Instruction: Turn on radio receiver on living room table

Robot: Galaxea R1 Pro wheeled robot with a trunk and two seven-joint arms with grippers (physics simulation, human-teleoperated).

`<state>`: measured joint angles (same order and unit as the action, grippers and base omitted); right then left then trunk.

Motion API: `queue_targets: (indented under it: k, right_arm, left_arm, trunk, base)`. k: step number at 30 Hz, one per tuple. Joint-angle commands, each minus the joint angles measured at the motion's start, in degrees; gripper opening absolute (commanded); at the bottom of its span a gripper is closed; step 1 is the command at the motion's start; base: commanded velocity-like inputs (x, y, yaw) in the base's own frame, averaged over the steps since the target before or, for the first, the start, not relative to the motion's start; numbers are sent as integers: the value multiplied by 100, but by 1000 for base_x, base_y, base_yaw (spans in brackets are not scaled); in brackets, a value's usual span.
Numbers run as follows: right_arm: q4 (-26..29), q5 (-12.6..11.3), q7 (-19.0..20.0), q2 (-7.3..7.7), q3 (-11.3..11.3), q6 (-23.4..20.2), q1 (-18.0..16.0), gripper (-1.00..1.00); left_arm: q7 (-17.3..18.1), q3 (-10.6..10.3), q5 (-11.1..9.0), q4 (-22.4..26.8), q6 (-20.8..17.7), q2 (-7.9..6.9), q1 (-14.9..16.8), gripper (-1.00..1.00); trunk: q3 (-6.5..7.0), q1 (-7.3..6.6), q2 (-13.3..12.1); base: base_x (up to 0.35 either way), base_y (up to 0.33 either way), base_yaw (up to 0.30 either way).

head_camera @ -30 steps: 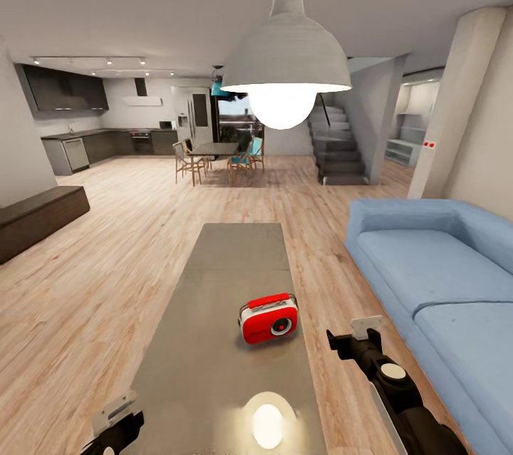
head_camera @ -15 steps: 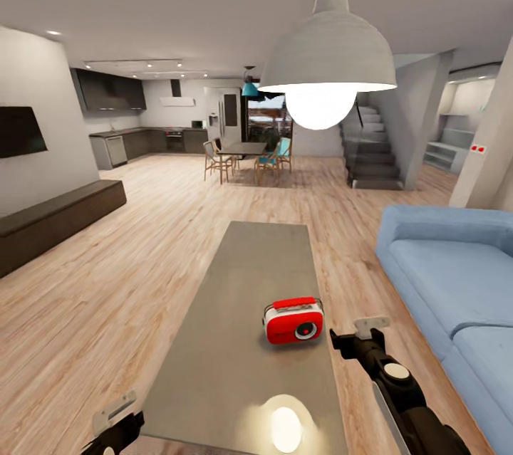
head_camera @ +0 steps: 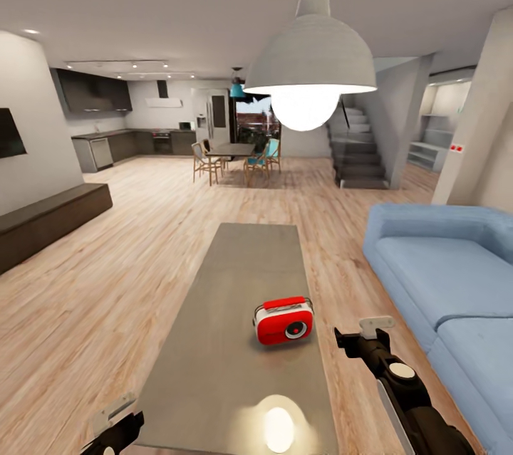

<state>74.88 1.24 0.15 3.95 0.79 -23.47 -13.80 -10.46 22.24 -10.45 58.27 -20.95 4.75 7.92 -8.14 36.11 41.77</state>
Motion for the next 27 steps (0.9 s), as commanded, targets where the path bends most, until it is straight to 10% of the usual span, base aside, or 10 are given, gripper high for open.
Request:
queue_targets:
  k: [1, 27]
  right_arm:
    - [0, 0, 0, 0, 0, 0, 0, 100]
    - [0, -1, 2, 0, 8, 0, 0, 100]
  left_arm:
    - [0, 0, 0, 0, 0, 0, 1, 100]
    - [9, 0, 0, 0, -5, 0, 1, 100]
  trunk:
    - [4, 0, 0]
    - [62, 0, 0]
  base:
    - [0, 0, -260]
    - [39, 13, -166]
